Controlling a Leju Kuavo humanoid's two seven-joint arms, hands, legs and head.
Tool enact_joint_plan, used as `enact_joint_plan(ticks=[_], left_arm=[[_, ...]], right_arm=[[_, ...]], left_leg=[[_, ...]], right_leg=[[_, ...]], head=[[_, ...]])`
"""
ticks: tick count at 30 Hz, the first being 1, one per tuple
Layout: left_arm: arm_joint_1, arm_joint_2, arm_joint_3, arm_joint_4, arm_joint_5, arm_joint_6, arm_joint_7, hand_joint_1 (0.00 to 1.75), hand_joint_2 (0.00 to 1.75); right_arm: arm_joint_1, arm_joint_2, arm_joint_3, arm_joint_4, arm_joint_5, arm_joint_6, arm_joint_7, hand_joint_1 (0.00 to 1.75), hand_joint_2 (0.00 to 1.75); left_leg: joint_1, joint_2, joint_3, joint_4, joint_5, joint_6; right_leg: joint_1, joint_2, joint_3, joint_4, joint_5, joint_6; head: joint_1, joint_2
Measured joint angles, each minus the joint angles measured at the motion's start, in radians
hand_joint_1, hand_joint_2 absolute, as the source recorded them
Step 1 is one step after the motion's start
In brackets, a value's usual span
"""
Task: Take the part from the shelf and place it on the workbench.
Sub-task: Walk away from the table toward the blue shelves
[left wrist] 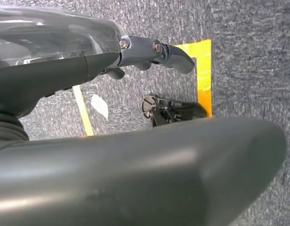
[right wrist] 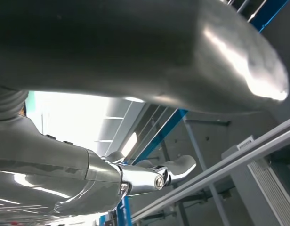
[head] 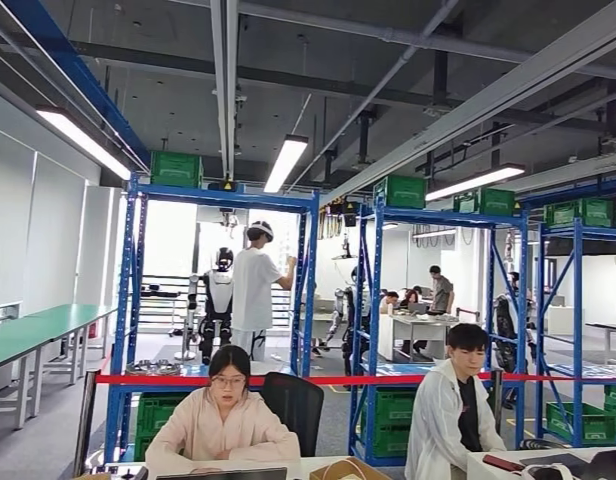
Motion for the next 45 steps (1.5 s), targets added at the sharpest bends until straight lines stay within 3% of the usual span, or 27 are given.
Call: enact_joint_plan(ticks=[1,2,5,7,10,12,14,15,16,17,19,21,22,24,26,27,29,30,31,32,33,35,37,38,40,42,45], left_arm=[[0.0,0.0,0.0,0.001,0.001,0.001,-0.001,0.0,0.0],[0.0,0.0,0.0,0.001,0.003,0.002,-0.002,0.0,0.0],[-0.001,0.0,0.0,0.003,0.013,0.005,-0.004,0.0,0.0],[-0.002,-0.001,0.0,0.003,0.02,0.006,-0.006,0.0,0.0],[-0.001,-0.004,0.0,0.006,0.031,0.011,-0.006,0.0,0.0],[0.002,-0.006,-0.001,0.008,0.039,0.014,-0.008,0.0,0.0],[0.002,-0.008,-0.002,0.008,0.046,0.015,-0.009,0.0,0.0],[0.002,-0.008,-0.002,0.009,0.048,0.016,-0.009,0.0,0.0],[0.002,-0.008,-0.003,0.009,0.05,0.016,-0.009,0.0,0.0],[0.002,-0.008,-0.003,0.01,0.052,0.017,-0.009,0.0,0.0],[0.002,-0.008,-0.005,0.011,0.054,0.018,-0.009,0.0,0.0],[-0.003,-0.008,-0.006,0.012,0.055,0.019,-0.009,0.0,0.0],[-0.005,-0.008,-0.007,0.013,0.055,0.02,-0.009,0.0,0.0],[-0.005,-0.008,-0.009,0.015,0.056,0.021,-0.009,0.0,0.0],[0.001,-0.009,-0.011,0.016,0.058,0.023,-0.006,0.0,0.0],[0.002,-0.009,-0.012,0.017,0.059,0.023,-0.004,0.0,0.0],[0.001,-0.01,-0.013,0.017,0.061,0.024,-0.002,0.0,0.0],[0.0,-0.01,-0.013,0.018,0.063,0.024,-0.002,0.0,0.0],[0.0,-0.01,-0.013,0.018,0.063,0.024,-0.002,0.0,0.0],[0.0,-0.01,-0.014,0.018,0.065,0.024,-0.001,0.0,0.0],[0.0,-0.01,-0.015,0.018,0.067,0.024,0.0,0.0,0.0],[0.001,-0.01,-0.019,0.019,0.072,0.024,0.003,0.0,0.0],[0.002,-0.011,-0.022,0.019,0.076,0.024,0.004,0.0,0.0],[0.002,-0.012,-0.022,0.019,0.078,0.024,0.004,0.0,0.0],[0.005,-0.012,-0.024,0.02,0.086,0.024,0.002,0.0,0.0],[0.008,-0.015,-0.027,0.023,0.099,0.024,-0.002,0.0,0.0],[0.005,-0.022,-0.031,0.024,0.118,0.024,-0.009,0.0,0.0]], right_arm=[[0.011,0.0,-0.002,-0.006,0.002,0.001,0.0,0.0,0.0],[0.02,0.0,-0.004,-0.01,0.004,0.004,0.0,0.0,0.0],[0.044,0.0,-0.004,-0.017,0.016,0.016,-0.001,0.0,0.0],[0.063,0.0,-0.003,-0.016,0.032,0.021,-0.007,0.0,0.0],[0.091,-0.002,0.002,-0.007,0.061,0.013,-0.009,0.0,0.0],[0.103,-0.004,0.007,0.008,0.076,-0.004,-0.003,0.0,0.0],[0.115,-0.01,0.011,0.026,0.086,-0.015,0.0,0.0,0.0],[0.121,-0.013,0.012,0.035,0.09,-0.018,0.0,0.0,0.0],[0.125,-0.017,0.012,0.043,0.093,-0.02,0.0,0.0,0.0],[0.127,-0.021,0.012,0.05,0.094,-0.021,0.0,0.0,0.0],[0.133,-0.029,0.012,0.06,0.093,-0.023,0.0,0.0,0.0],[0.141,-0.036,0.012,0.065,0.091,-0.023,-0.002,0.0,0.0],[0.144,-0.04,0.011,0.066,0.09,-0.022,-0.003,0.0,0.0],[0.148,-0.047,0.011,0.067,0.089,-0.019,-0.005,0.0,0.0],[0.154,-0.055,0.011,0.069,0.088,-0.017,-0.007,0.0,0.0],[0.158,-0.06,0.011,0.069,0.088,-0.016,-0.008,0.0,0.0],[0.165,-0.069,0.011,0.072,0.088,-0.015,-0.01,0.0,0.0],[0.168,-0.074,0.011,0.074,0.088,-0.014,-0.01,0.0,0.0],[0.171,-0.077,0.011,0.076,0.088,-0.014,-0.01,0.0,0.0],[0.174,-0.081,0.011,0.078,0.088,-0.013,-0.01,0.0,0.0],[0.177,-0.084,0.011,0.08,0.09,-0.015,-0.009,0.0,0.0],[0.177,-0.088,0.011,0.082,0.099,-0.023,-0.007,0.0,0.0],[0.177,-0.09,0.011,0.083,0.106,-0.032,-0.003,0.0,0.0],[0.178,-0.091,0.011,0.084,0.109,-0.037,0.002,0.0,0.0],[0.181,-0.093,0.01,0.092,0.126,-0.063,0.023,0.0,0.0],[0.188,-0.096,0.008,0.12,0.177,-0.116,0.056,0.0,0.0],[0.202,-0.108,0.006,0.222,0.274,-0.211,0.101,0.0,0.0]], left_leg=[[-0.002,0.001,-0.005,0.0,0.005,0.001],[-0.003,0.002,-0.011,0.0,0.01,0.001],[-0.006,0.001,-0.026,0.0,0.028,-0.005],[-0.004,0.001,-0.028,-0.004,0.041,-0.016],[0.004,0.0,-0.031,-0.016,0.056,-0.037],[0.004,0.0,-0.045,0.018,0.002,-0.042],[0.003,0.0,-0.067,0.121,-0.097,-0.042],[0.002,0.0,-0.076,0.179,-0.13,-0.043],[0.002,0.0,-0.075,0.221,-0.141,-0.045],[0.002,0.0,-0.063,0.234,-0.131,-0.047],[0.002,0.008,0.011,0.159,-0.083,-0.049],[-0.002,0.032,0.107,0.026,-0.069,-0.045],[-0.006,0.041,0.135,-0.019,-0.075,-0.04],[-0.012,0.039,0.145,-0.051,-0.08,-0.024],[-0.01,0.029,0.133,-0.052,-0.064,-0.009],[-0.009,0.024,0.124,-0.053,-0.054,-0.002],[-0.008,0.013,0.098,-0.053,-0.031,0.008],[-0.01,0.006,0.083,-0.052,-0.02,0.01],[-0.011,-0.003,0.069,-0.052,-0.009,0.01],[-0.013,-0.011,0.055,-0.051,0.002,0.009],[-0.014,-0.018,0.041,-0.051,0.013,0.008],[-0.016,-0.032,0.019,-0.051,0.034,0.006],[-0.017,-0.042,0.007,-0.051,0.051,-0.002],[-0.015,-0.045,0.001,-0.052,0.061,-0.009],[-0.009,-0.049,-0.007,-0.054,0.077,-0.022],[-0.006,-0.041,-0.019,-0.033,0.04,-0.029],[-0.008,-0.025,-0.049,0.119,-0.107,-0.032]], right_leg=[[-0.002,0.0,0.0,0.027,-0.01,0.001],[-0.003,0.0,0.02,0.013,-0.001,0.0],[-0.001,0.0,0.163,-0.196,0.064,-0.01],[0.007,0.002,0.214,-0.28,0.083,-0.017],[0.016,0.0,0.205,-0.3,0.109,-0.034],[0.014,-0.006,0.187,-0.313,0.136,-0.05],[0.015,-0.014,0.164,-0.314,0.157,-0.06],[0.016,-0.019,0.151,-0.311,0.165,-0.062],[0.018,-0.025,0.136,-0.308,0.172,-0.062],[0.019,-0.032,0.121,-0.302,0.179,-0.062],[0.019,-0.046,0.09,-0.287,0.19,-0.057],[0.021,-0.062,0.067,-0.268,0.197,-0.05],[0.023,-0.07,0.06,-0.26,0.2,-0.045],[0.021,-0.086,0.055,-0.254,0.21,-0.035],[0.016,-0.072,0.051,-0.244,0.196,-0.022],[0.013,-0.053,0.043,-0.221,0.165,-0.014],[0.007,-0.017,0.015,-0.12,0.069,-0.001],[0.005,-0.011,0.002,-0.056,0.03,0.001],[0.003,-0.009,-0.003,-0.008,0.013,0.003],[0.003,-0.008,0.008,0.012,0.017,0.003],[0.003,-0.005,0.035,-0.006,0.039,0.001],[0.003,0.009,0.137,-0.135,0.088,-0.007],[0.007,0.028,0.233,-0.282,0.098,-0.019],[0.01,0.034,0.256,-0.323,0.094,-0.024],[0.014,0.029,0.256,-0.346,0.103,-0.036],[0.014,0.019,0.24,-0.353,0.127,-0.052],[0.017,0.0,0.2,-0.352,0.161,-0.065]], head=[[0.0,0.0],[0.0,0.0],[0.0,0.0],[0.0,0.0],[0.0,0.0],[0.0,0.0],[0.0,0.0],[0.0,0.0],[0.0,0.0],[0.0,0.0],[0.0,0.0],[0.0,0.0],[0.0,0.0],[0.0,0.0],[0.0,0.0],[0.0,0.0],[0.0,0.0],[0.0,0.0],[0.0,0.0],[0.0,0.0],[0.0,0.0],[0.0,0.0],[0.0,0.0],[0.0,0.0],[0.0,0.0],[0.001,0.0],[0.001,0.0]])
